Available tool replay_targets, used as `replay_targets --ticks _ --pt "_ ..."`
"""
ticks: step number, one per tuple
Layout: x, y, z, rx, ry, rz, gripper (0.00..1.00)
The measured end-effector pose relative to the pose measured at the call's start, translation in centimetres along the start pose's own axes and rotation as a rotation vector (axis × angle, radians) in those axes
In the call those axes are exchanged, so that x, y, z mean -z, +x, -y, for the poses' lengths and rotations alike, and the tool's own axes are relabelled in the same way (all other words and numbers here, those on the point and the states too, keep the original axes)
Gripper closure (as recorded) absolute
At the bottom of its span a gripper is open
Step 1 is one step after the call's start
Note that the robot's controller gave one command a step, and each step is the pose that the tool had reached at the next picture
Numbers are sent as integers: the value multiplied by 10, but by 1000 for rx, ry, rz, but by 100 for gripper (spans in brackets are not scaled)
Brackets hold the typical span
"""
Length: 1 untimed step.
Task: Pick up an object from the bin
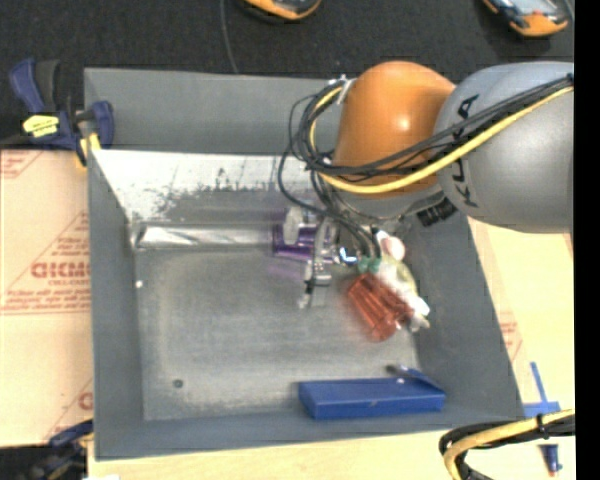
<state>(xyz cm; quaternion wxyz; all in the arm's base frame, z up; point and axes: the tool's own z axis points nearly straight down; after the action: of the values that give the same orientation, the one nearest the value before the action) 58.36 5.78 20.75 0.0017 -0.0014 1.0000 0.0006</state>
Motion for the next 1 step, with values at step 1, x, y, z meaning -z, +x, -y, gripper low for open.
replay_targets --ticks 1 --pt "-78 -35 39 118 1 4 0"
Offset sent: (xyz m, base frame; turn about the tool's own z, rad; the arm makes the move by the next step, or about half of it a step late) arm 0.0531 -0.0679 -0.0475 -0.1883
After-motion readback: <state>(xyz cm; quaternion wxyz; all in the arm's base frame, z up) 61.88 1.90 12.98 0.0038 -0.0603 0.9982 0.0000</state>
